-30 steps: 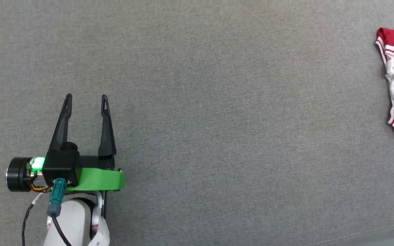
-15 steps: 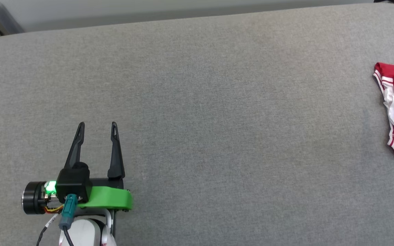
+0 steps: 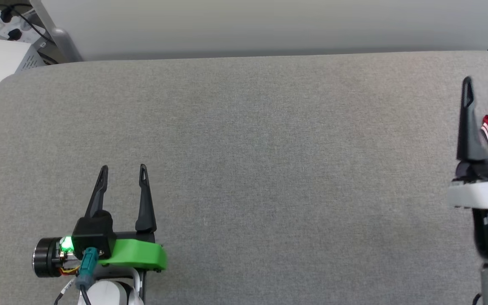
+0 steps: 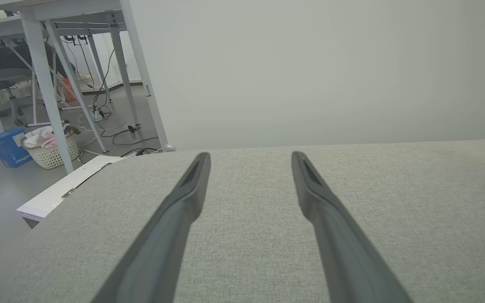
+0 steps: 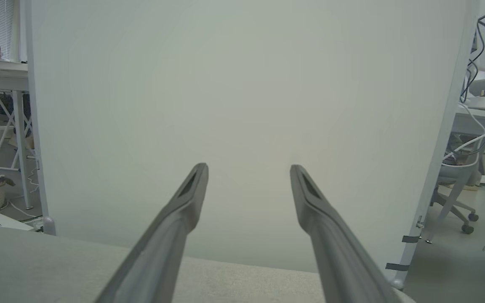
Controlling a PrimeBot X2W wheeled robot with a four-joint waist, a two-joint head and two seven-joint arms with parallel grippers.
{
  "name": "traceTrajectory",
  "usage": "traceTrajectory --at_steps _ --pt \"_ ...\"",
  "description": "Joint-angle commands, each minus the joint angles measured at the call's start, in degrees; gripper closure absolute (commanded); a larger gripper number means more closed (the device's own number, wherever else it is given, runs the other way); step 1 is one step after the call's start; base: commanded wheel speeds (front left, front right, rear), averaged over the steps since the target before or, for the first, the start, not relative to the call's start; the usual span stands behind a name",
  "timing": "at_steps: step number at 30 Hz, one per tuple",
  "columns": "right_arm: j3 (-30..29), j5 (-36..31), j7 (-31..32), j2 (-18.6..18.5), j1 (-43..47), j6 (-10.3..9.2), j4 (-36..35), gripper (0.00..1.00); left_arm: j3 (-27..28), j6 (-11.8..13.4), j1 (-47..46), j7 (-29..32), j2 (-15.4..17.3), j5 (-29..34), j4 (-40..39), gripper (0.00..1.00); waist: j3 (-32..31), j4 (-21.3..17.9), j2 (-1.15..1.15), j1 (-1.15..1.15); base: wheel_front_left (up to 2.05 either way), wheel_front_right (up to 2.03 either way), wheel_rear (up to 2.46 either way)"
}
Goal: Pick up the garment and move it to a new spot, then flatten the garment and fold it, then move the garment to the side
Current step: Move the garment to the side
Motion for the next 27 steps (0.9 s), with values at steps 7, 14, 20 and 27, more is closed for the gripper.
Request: traceTrajectory --at_steps 7,14,20,27 --pt "4.55 0.28 -0.27 4.56 8.31 -0.04 1.75 0.00 0.44 -0.53 1.59 -0.34 -0.75 -0.72 1.04 0.00 -2.77 1.78 0.00 0.01 0.00 0.00 0.00" --pt "4.75 -0.63 -0.27 6.36 14.00 -0.04 3.05 0.00 0.47 -1.05 3.00 -0.34 -1.10 -1.16 2.02 0.00 -4.58 2.19 0.00 0.01 0.00 0.00 0.00" --pt "4.09 -0.84 -0.27 6.86 18.41 -0.04 2.85 0.00 0.54 -1.96 4.91 -0.34 -1.37 -1.73 2.42 0.00 -5.74 2.18 0.00 0.01 0.00 0.00 0.00" --pt "3.85 -0.63 -0.27 7.02 20.71 -0.04 2.94 0.00 0.65 -2.47 5.59 -0.34 -1.52 -1.81 2.64 0.00 -6.42 2.48 0.00 0.01 0.00 0.00 0.00"
